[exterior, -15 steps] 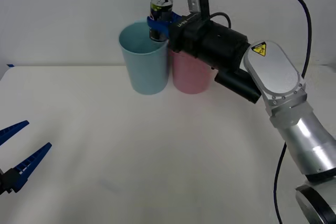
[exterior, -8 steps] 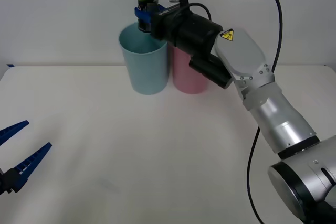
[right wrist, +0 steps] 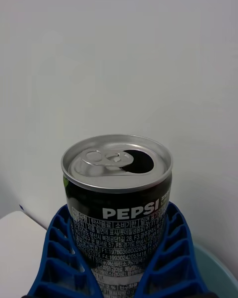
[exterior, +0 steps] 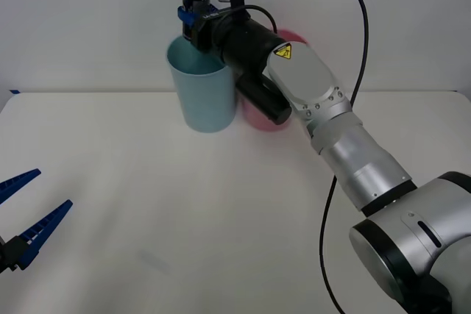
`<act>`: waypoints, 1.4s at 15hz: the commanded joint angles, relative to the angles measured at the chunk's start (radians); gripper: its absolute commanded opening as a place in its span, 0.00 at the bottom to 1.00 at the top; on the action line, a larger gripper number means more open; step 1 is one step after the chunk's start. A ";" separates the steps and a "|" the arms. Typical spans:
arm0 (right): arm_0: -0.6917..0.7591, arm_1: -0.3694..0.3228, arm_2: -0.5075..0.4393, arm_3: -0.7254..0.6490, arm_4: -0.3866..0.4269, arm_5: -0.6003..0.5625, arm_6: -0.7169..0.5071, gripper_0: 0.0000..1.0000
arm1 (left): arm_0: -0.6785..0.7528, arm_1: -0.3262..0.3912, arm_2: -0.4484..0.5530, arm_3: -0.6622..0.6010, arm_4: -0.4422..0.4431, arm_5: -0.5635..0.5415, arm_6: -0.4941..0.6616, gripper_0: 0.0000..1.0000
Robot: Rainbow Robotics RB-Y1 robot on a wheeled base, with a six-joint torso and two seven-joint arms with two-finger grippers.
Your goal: Grasp the object on the table and drop it into the matching bin: aluminum can to the light blue bin, PET bottle to the pink bin.
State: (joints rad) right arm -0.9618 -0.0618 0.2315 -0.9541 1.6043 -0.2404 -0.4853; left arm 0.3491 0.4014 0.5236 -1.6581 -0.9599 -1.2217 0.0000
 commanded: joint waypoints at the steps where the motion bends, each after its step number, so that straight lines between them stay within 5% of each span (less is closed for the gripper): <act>1: 0.000 0.000 0.006 0.000 0.000 0.006 0.010 0.01 | 0.000 0.000 0.000 0.000 0.000 0.000 0.000 1.00; 2: 0.000 0.000 0.006 0.000 0.000 0.007 0.016 0.06 | 0.000 0.000 0.000 0.000 0.000 0.000 0.000 1.00; 3: 0.000 0.000 0.008 -0.002 -0.001 0.013 0.022 0.24 | 0.000 0.000 0.000 0.000 0.000 0.000 0.000 1.00; 4: 0.000 0.000 0.014 0.000 0.000 0.024 0.030 0.57 | 0.000 0.000 0.000 0.000 0.000 0.000 0.000 1.00; 5: 0.000 0.000 0.017 0.000 0.000 0.032 0.040 1.00 | 0.000 0.000 0.000 0.000 0.000 0.000 0.000 1.00; 11: 0.008 -0.001 0.017 -0.014 -0.015 0.030 0.074 1.00 | 0.000 0.000 0.000 0.000 0.000 0.000 0.000 1.00; 14: 0.081 -0.030 0.032 -0.138 -0.021 0.023 0.079 1.00 | 0.000 0.000 0.000 0.000 0.000 0.000 0.000 1.00; 21: 0.357 -0.250 0.132 -0.545 -0.118 -0.054 0.079 1.00 | 0.000 0.000 0.000 0.000 0.000 0.000 0.000 1.00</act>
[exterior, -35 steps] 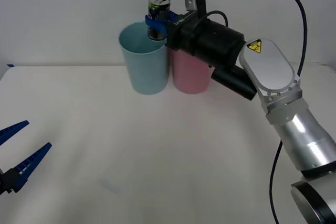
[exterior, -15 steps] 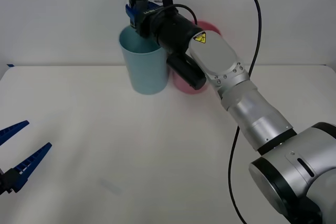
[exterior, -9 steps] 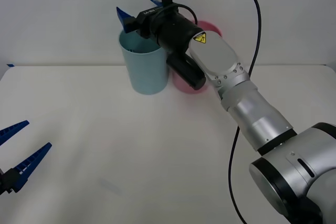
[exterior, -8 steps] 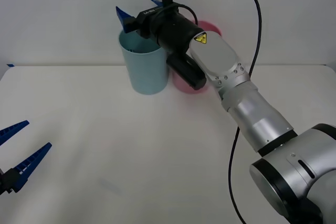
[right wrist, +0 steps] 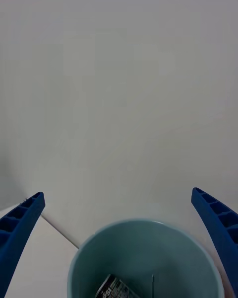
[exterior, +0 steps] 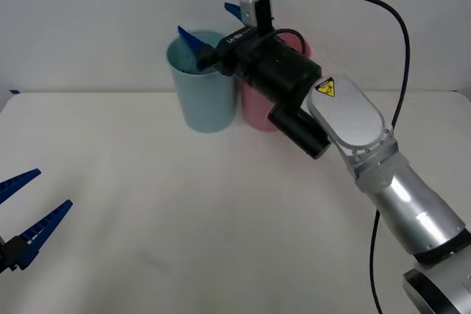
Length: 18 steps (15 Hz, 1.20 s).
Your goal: Grasp the object on the table and drop it into the matching bin: aluminum can to the light blue bin, PET bottle to the pink bin.
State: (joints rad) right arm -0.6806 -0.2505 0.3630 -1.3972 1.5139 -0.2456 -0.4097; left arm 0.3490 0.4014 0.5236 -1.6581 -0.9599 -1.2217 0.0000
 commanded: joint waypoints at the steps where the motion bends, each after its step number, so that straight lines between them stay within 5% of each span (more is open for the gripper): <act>1: 0.104 -0.090 0.002 -0.141 -0.043 -0.063 0.003 1.00 | 0.000 0.000 0.000 0.000 0.000 0.000 0.000 1.00; 8: 0.378 -0.317 -0.073 -0.407 -0.199 -0.205 0.061 1.00 | 0.000 0.000 0.000 0.000 0.000 0.000 0.000 1.00; 14: 0.570 -0.354 -0.230 -0.418 -0.250 -0.345 0.270 1.00 | 0.000 0.000 0.000 0.000 0.000 0.000 0.000 1.00; 18: 0.704 -0.322 -0.404 -0.418 -0.268 -0.541 0.315 1.00 | 0.000 0.000 0.000 0.000 0.000 0.000 0.000 1.00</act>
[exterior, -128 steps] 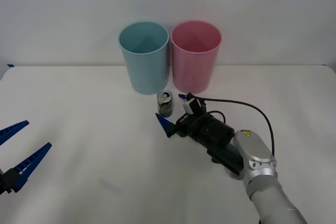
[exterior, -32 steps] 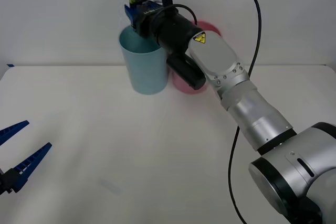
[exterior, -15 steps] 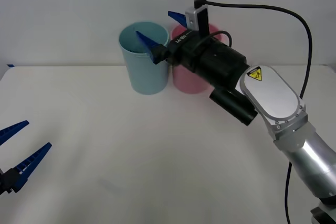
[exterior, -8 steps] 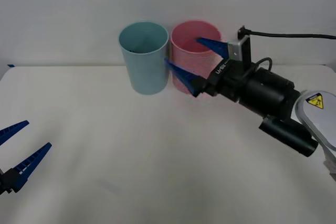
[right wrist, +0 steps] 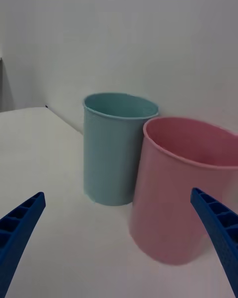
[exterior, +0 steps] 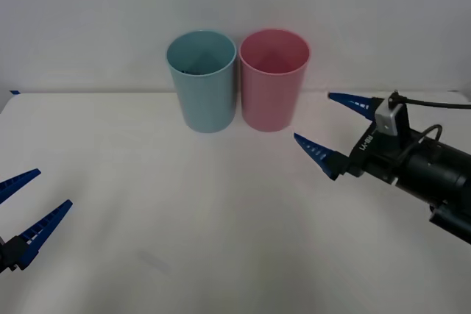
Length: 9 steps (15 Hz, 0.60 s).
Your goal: Grasp the object on the table and drop it into the matching bin: aluminum can to the light blue bin, PET bottle to the pink bin.
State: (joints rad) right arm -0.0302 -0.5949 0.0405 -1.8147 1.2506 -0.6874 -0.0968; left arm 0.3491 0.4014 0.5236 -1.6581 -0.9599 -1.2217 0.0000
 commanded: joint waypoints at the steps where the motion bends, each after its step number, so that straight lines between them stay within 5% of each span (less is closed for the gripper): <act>1: 0.087 0.041 -0.137 0.002 -0.005 -0.161 0.002 1.00 | 0.000 0.000 0.000 0.000 0.000 0.000 0.000 1.00; 9: 0.288 0.145 -0.430 0.000 -0.016 -0.402 -0.017 1.00 | 0.000 0.000 0.000 0.000 0.000 0.000 0.000 1.00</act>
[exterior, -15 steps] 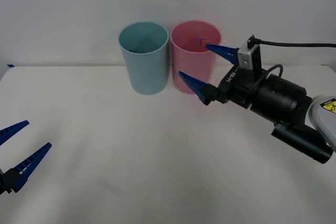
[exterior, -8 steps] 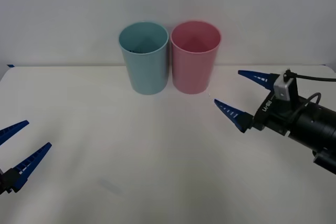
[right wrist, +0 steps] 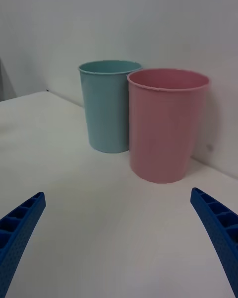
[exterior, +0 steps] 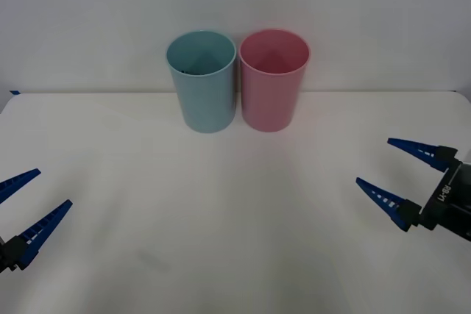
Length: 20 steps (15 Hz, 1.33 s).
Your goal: Grasp the object on the table and drop it into the matching bin: aluminum can to the light blue bin, PET bottle to the pink bin.
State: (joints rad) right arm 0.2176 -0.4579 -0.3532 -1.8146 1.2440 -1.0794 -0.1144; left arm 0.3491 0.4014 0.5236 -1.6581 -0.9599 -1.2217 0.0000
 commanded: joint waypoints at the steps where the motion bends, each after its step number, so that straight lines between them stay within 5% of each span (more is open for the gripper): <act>1: 0.063 0.008 -0.052 0.000 -0.018 -0.010 0.001 1.00 | 0.000 0.000 0.000 0.000 0.000 0.000 0.000 1.00; 9: 0.181 0.008 -0.162 0.001 -0.075 -0.050 -0.001 1.00 | 0.000 0.000 0.000 0.000 0.000 0.000 0.000 1.00; 15: 0.195 0.008 -0.161 0.001 -0.170 -0.114 -0.004 1.00 | 0.000 0.000 0.000 0.000 0.000 0.000 0.000 1.00; 20: 0.192 0.010 -0.156 0.001 -0.175 -0.128 -0.010 1.00 | 0.000 0.000 0.000 0.000 0.000 0.000 0.000 1.00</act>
State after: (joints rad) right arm 0.4098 -0.4481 -0.5096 -1.8135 1.0691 -1.2074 -0.1241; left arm 0.3490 0.4014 0.5236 -1.6581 -0.9599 -1.2217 0.0000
